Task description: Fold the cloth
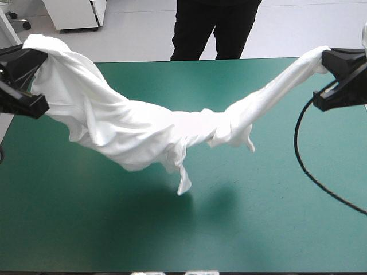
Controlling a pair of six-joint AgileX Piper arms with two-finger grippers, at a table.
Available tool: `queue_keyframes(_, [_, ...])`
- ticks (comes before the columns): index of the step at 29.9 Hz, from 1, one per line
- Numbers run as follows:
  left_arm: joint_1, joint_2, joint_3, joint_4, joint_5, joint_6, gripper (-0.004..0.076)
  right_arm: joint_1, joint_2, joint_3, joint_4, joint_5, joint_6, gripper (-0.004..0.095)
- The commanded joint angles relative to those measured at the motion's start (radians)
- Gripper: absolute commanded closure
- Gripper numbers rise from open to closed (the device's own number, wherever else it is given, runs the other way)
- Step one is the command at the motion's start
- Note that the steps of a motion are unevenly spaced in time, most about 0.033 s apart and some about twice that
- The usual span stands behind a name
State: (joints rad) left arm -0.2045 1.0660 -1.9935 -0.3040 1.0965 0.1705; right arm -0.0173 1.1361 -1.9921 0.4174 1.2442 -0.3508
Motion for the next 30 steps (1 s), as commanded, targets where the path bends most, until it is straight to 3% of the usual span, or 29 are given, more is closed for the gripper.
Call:
queue_keyframes(1, [-0.049, -0.057, -0.024, -0.03, -0.067, 0.002, 0.0733, 0.079, -0.061, -0.007, -0.004, -0.036, 0.01, 0.0925])
queue_keyframes(5, [-0.053, -0.105, -0.024, -0.047, 0.001, 0.002, 0.0733, 0.164, -0.115, 0.049, -0.063, 0.003, 0.063, 0.0925])
queue_keyframes(12, [-0.053, -0.11, 0.014, -0.007, 0.145, -0.069, 0.0733, 0.172, -0.184, 0.234, -0.109, 0.003, 0.103, 0.0925])
queue_keyframes(15, [-0.053, -0.101, 0.09, -0.009, 0.154, -0.075, 0.0733, 0.172, -0.191, 0.331, -0.107, 0.003, 0.103, 0.0925])
queue_keyframes(23, [-0.053, -0.015, 0.368, 0.039, 0.018, -0.071, 0.0733, 0.172, -0.124, 0.534, -0.168, -0.085, 0.084, 0.0925])
queue_keyframes(30, [-0.053, 0.163, 0.44, 0.136, -0.21, -0.073, 0.0733, 0.17, 0.055, 0.541, -0.313, -0.191, 0.084, 0.0925])
